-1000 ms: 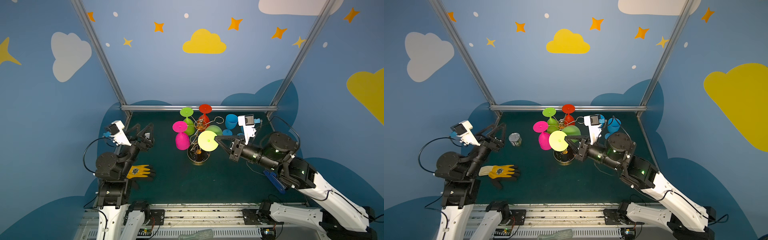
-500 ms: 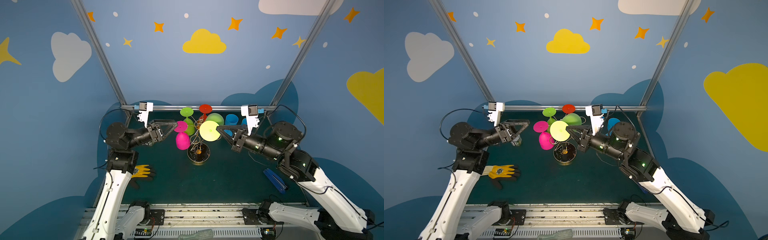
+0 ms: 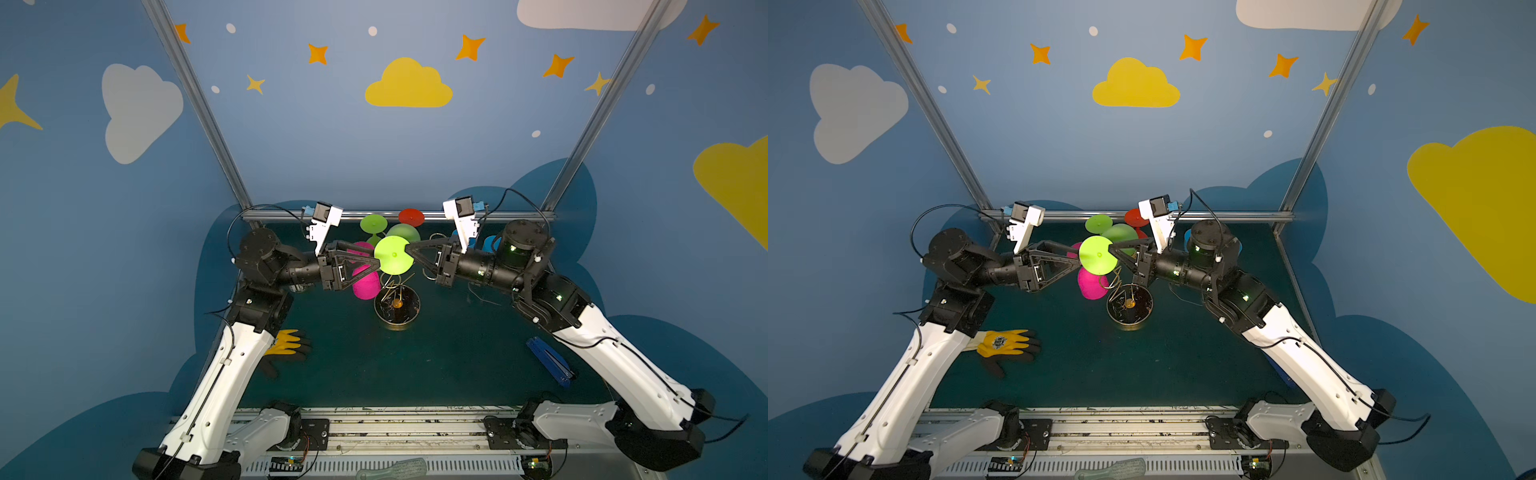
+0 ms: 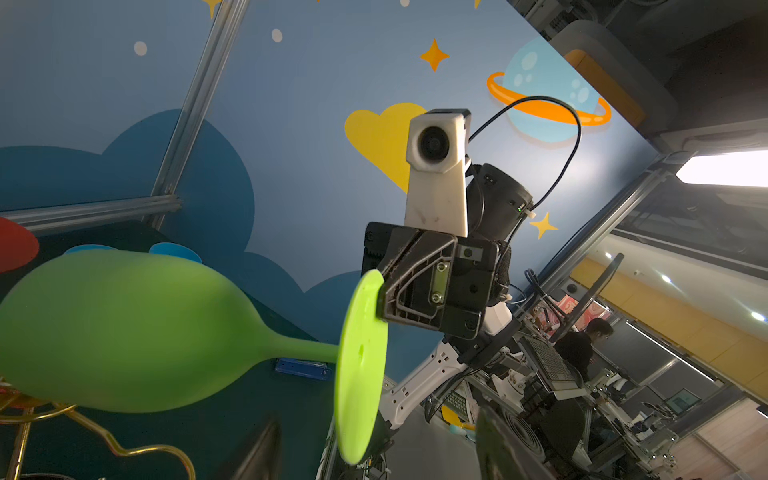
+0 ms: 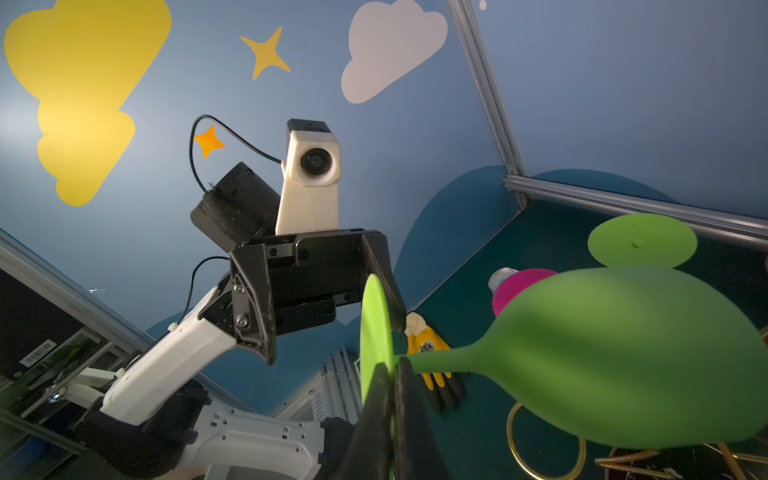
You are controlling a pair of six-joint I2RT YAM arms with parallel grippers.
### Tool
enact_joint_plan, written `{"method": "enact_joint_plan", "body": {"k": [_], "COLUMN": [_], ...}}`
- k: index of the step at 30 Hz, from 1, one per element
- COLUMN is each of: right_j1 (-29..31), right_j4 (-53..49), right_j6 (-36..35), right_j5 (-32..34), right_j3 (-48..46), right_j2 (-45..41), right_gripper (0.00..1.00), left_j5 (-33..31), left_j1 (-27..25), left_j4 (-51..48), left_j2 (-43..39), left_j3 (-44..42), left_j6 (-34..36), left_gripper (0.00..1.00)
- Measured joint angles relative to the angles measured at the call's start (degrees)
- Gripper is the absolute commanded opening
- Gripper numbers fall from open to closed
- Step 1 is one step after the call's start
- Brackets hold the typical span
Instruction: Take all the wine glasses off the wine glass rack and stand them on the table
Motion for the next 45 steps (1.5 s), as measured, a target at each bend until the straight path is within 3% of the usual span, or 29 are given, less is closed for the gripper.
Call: {"method": "enact_joint_plan", "body": {"k": [14, 19, 22, 27, 29, 32, 37, 40, 45], "right_j1": [-0.15, -0.39, -0.66, -0.94, -1.33, -2.21, -5.38, -7.48, -8.52], "right_j4": [3.37, 3.91, 4.55, 4.74, 4.79, 4.98, 4.79, 4.92, 7.06], "right_j6": [1.01, 1.01, 0.94, 0.48, 0.17, -0.46, -2.86, -5.90, -14.75], "right_j5": [-2.67, -3.19, -3.52, -4.35, -4.42, -4.76, -4.66, -2.40, 1.51], "right_j3": [0.00, 0.00, 0.00, 0.00, 0.00, 0.00, -1.51, -4.94, -11.87], "right_j2": [1.97, 2.25, 2.25, 2.47, 2.54, 2.51, 0.50, -3.32, -9.51], "right_gripper": [0.00, 0.00, 0.00, 0.00, 0.01, 0.29, 0.61, 0.74, 0.85], "left_j5": [-0.13, -0.76, -1.79, -3.48, -4.09, -5.20, -8.55, -10.67, -13.40], "left_j1": [-1.99, -2.29, -2.45, -2.47, -2.49, -2.60, -2.64, -2.62, -2.58], "left_j4": [-0.37, -0.76, -0.76, 0.15, 0.70, 0.90, 0.09, -0.11, -0.39], "left_j2": [2.32, 2.91, 3.32, 3.32, 3.30, 3.28, 3.30, 3.32, 3.39], "left_j3": [1.40, 1.88, 2.49, 2.47, 2.47, 2.49, 4.17, 5.66, 7.04], "left_j6": [1.36, 1.33, 0.98, -0.44, -1.29, -2.34, -4.83, -7.17, -10.86], "left_gripper": [0.53, 0.30, 0.25, 0.06, 0.04, 0.03, 0.03, 0.03, 0.03]}}
